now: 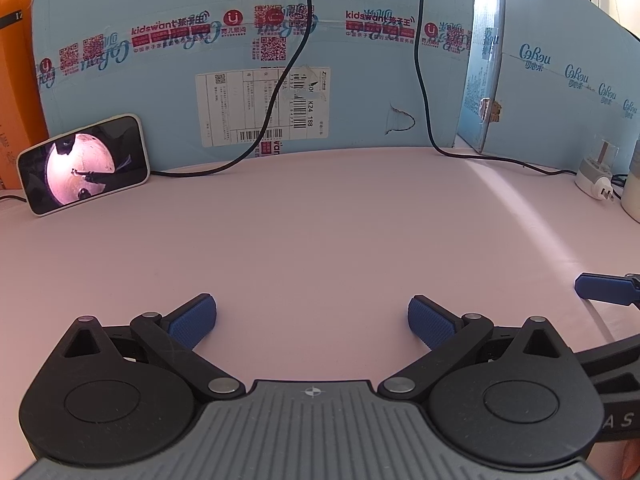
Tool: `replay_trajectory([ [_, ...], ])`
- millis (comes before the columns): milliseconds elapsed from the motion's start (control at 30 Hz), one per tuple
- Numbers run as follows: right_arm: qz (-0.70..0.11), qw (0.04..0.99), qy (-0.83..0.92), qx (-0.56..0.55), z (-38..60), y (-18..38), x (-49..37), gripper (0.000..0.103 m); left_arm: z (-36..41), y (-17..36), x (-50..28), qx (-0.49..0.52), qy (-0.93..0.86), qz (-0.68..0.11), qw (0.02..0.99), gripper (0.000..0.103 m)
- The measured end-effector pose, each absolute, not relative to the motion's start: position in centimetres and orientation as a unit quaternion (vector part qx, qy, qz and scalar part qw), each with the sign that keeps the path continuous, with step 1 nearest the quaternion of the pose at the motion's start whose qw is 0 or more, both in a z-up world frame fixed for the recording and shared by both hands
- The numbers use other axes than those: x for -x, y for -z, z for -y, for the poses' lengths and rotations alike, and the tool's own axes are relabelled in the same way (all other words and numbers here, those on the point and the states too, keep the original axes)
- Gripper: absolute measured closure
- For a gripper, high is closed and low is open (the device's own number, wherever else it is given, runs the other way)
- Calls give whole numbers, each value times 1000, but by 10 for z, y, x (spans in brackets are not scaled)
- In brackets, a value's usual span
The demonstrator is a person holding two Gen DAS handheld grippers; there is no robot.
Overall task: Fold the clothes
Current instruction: 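Turn both tools toward the clothes pile on the adjacent table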
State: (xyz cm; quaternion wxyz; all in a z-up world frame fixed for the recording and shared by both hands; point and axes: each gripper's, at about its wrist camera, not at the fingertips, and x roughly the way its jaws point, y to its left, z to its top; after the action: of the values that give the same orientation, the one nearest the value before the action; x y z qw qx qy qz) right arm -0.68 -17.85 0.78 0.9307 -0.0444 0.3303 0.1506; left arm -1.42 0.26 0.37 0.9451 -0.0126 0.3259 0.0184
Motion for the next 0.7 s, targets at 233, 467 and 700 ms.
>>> replay_trajectory([
  [233,-331,926,-174,48,177,-12,34,0,-17,-10,77,56,-45,-312,947,0],
  [467,-288,933,-217,21,173,-26,80,0,-37,-24,172,86,-79,-269,956,0],
  [700,-244,934,-260,0,161,-37,125,0,-69,-25,250,85,-141,-256,953,0],
])
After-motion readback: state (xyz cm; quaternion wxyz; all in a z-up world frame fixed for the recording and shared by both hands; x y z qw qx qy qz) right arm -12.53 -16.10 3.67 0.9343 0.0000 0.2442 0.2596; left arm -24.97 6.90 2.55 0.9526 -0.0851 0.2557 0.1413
